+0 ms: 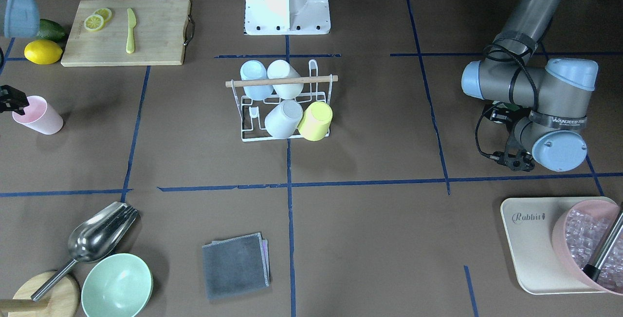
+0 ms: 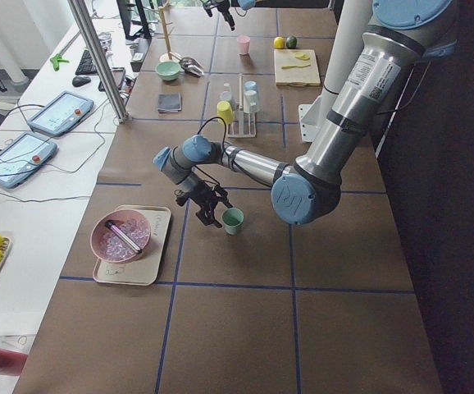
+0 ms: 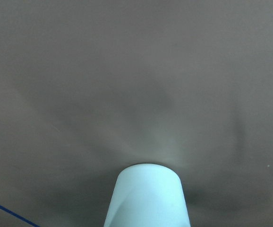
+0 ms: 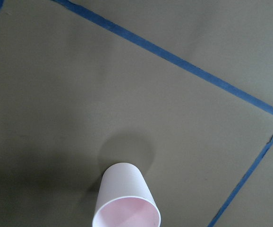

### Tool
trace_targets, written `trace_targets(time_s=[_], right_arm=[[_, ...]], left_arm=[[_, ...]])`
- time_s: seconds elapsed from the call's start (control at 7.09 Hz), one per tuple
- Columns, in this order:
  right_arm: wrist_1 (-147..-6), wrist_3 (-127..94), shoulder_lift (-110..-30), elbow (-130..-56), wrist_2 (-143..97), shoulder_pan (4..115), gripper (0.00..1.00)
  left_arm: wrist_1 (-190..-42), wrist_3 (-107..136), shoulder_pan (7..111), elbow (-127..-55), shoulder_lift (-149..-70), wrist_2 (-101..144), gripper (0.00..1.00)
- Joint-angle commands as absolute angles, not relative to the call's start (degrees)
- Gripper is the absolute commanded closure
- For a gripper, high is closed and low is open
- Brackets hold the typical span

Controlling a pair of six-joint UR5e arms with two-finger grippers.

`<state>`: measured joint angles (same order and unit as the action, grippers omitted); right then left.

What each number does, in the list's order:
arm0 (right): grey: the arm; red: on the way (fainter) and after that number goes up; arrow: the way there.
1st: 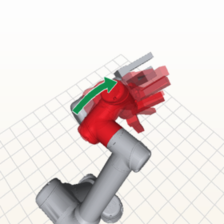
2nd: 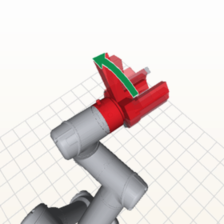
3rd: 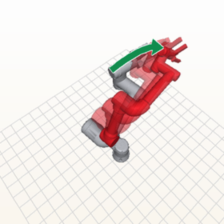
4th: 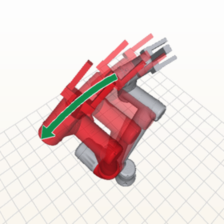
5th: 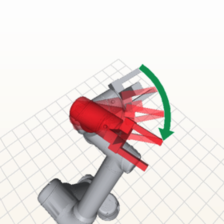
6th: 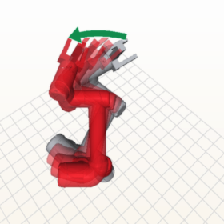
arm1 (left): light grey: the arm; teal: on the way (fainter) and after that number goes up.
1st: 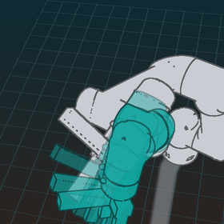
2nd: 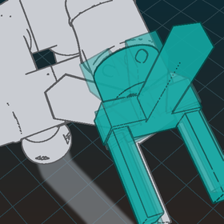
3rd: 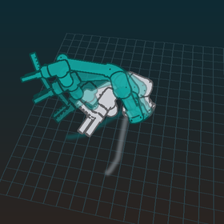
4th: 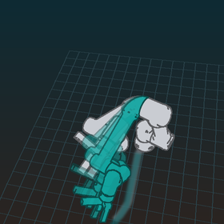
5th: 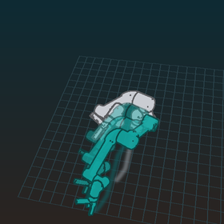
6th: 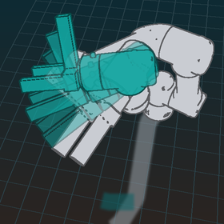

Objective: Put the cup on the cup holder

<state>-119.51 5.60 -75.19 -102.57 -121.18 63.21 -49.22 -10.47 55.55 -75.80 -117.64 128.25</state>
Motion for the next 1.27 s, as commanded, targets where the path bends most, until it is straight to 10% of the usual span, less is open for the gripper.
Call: trace_targets(time_s=[0.0, 1.13], right_arm=[[-120.5, 6.0, -73.4, -99.9, -116.7, 55.8, 0.0], [-129.8, 18.5, -67.1, -89.1, -105.8, 47.4, 0.0]], left_arm=[[-49.1, -10.6, 55.5, -75.5, -117.1, 128.3, 0.0], [-49.0, -10.7, 51.3, -71.8, -117.0, 128.2, 0.0]])
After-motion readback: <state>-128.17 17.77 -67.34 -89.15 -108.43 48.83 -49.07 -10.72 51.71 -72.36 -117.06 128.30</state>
